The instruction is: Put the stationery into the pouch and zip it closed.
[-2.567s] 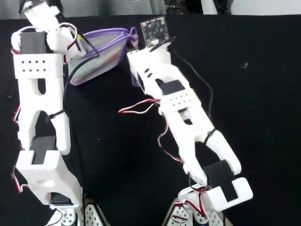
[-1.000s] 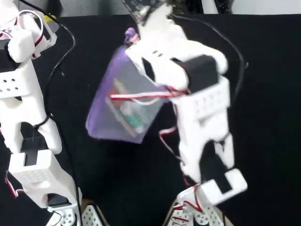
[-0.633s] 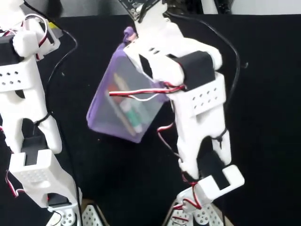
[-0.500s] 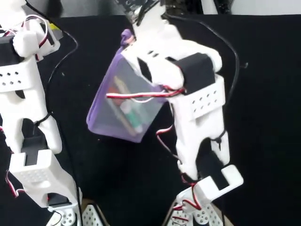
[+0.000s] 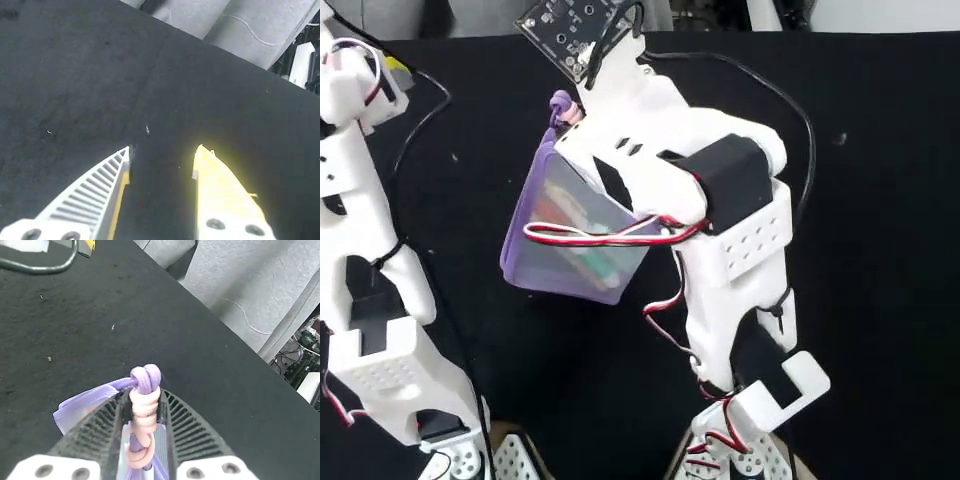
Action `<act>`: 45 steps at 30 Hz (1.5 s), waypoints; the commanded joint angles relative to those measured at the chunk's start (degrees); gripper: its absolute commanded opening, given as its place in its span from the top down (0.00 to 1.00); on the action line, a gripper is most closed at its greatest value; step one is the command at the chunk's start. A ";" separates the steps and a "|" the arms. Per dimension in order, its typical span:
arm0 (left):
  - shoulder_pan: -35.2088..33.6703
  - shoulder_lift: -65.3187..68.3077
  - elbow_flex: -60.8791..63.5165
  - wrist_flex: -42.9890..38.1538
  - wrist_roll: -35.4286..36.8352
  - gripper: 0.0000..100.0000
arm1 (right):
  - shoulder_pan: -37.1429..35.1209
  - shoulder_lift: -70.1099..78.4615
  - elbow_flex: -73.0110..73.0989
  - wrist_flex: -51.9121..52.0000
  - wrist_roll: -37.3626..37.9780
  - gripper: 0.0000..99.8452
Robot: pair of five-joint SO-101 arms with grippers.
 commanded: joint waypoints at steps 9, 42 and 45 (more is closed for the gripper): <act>-0.13 -1.23 8.13 0.44 -1.32 0.79 | -0.44 -11.12 13.76 1.67 0.00 0.99; -0.04 -49.93 67.47 0.35 -15.12 0.79 | -0.70 -48.04 70.55 -12.92 -1.14 0.99; -0.04 -53.71 72.75 0.26 -18.29 0.79 | -0.62 -48.04 71.87 -14.07 -1.14 0.99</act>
